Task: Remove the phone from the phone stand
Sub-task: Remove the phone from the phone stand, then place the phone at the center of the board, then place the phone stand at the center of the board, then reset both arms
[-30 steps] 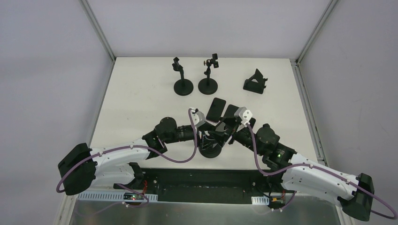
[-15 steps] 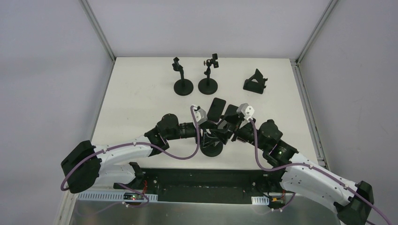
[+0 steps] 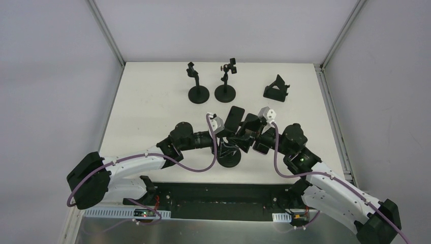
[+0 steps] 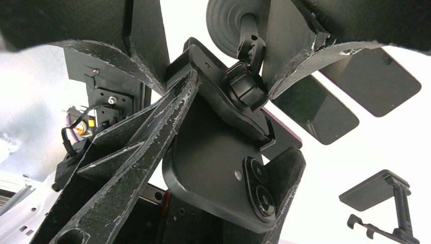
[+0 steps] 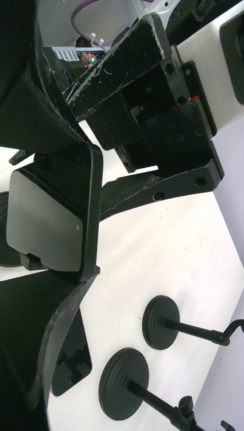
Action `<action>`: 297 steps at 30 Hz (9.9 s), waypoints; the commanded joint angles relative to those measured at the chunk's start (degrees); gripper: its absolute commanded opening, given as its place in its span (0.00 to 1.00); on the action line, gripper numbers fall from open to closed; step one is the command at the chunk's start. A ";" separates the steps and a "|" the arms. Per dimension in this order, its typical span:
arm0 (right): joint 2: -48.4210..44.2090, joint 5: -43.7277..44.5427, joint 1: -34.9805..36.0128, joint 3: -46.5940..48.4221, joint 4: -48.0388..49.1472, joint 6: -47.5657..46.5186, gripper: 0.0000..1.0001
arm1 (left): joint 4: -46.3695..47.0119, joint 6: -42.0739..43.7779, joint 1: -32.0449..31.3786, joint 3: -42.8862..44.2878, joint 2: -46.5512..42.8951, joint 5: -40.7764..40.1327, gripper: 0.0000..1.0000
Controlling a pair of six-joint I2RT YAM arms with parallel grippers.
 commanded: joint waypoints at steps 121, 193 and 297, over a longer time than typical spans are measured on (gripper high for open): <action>32.25 20.00 5.32 43.00 -37.85 34.73 0.00 | -51.70 12.82 14.36 1.29 -33.81 -41.71 0.00; 83.44 40.92 5.27 73.56 -49.62 37.86 0.85 | -52.00 8.84 14.36 0.10 -36.80 -40.72 0.00; -3.92 21.36 -30.95 23.07 -50.97 39.33 1.00 | -65.57 -10.49 44.18 12.03 -27.74 -26.45 0.99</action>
